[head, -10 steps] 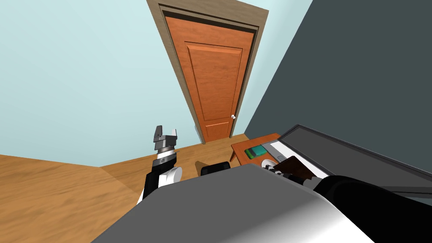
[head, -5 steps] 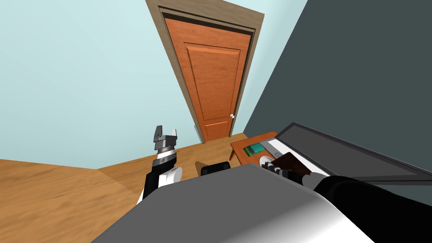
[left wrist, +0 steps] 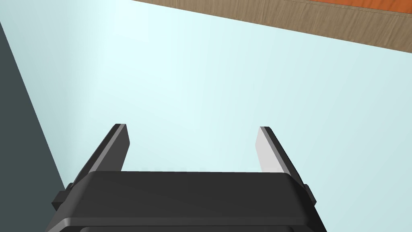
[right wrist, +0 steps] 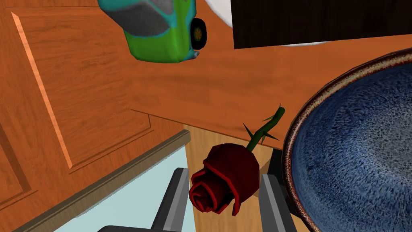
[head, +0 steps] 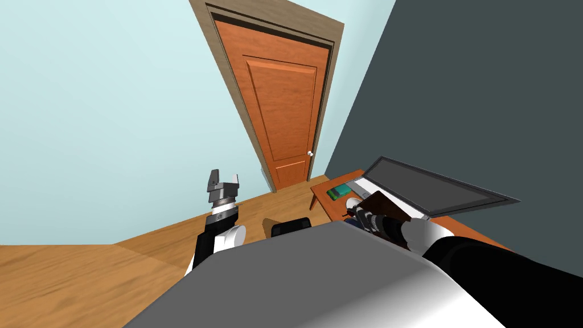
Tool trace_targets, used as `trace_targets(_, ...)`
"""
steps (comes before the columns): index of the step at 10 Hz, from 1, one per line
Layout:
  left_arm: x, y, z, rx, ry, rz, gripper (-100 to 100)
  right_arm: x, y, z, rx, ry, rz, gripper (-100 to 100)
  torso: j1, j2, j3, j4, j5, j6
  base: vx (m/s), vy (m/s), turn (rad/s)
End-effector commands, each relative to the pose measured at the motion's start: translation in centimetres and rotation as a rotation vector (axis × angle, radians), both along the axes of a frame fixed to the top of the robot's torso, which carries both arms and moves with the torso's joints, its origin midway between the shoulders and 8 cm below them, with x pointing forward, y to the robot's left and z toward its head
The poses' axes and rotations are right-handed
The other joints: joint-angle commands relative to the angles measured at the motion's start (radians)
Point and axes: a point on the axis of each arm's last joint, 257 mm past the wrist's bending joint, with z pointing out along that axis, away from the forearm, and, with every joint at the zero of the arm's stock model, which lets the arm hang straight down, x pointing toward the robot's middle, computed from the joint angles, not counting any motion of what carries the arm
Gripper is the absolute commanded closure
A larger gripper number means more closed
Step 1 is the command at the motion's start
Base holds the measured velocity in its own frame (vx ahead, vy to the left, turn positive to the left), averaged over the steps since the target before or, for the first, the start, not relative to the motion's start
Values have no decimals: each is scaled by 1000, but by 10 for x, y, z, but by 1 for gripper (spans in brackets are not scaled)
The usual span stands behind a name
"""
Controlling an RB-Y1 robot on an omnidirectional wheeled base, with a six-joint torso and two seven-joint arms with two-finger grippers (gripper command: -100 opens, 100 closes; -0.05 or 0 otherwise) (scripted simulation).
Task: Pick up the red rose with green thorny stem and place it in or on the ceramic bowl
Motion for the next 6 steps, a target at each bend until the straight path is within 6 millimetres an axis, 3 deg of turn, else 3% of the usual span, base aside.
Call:
trace_targets(1, 0, 0, 0, 0, 0, 0, 0, 20, 3, 14, -13, -51, 40, 100, 0, 0, 0, 0, 0, 0, -129, 173, -149)
trace_targets(3, 0, 0, 0, 0, 0, 0, 0, 50, 6, 35, -36, -126, 111, 100, 2, 3, 2, 1, 1, 0, -152, 154, -189)
trace_targets(6, 0, 0, 0, 0, 0, 0, 0, 76, 11, 55, -68, -190, 195, 100, -1, 2, 2, 2, 1, -1, -121, 120, -127)
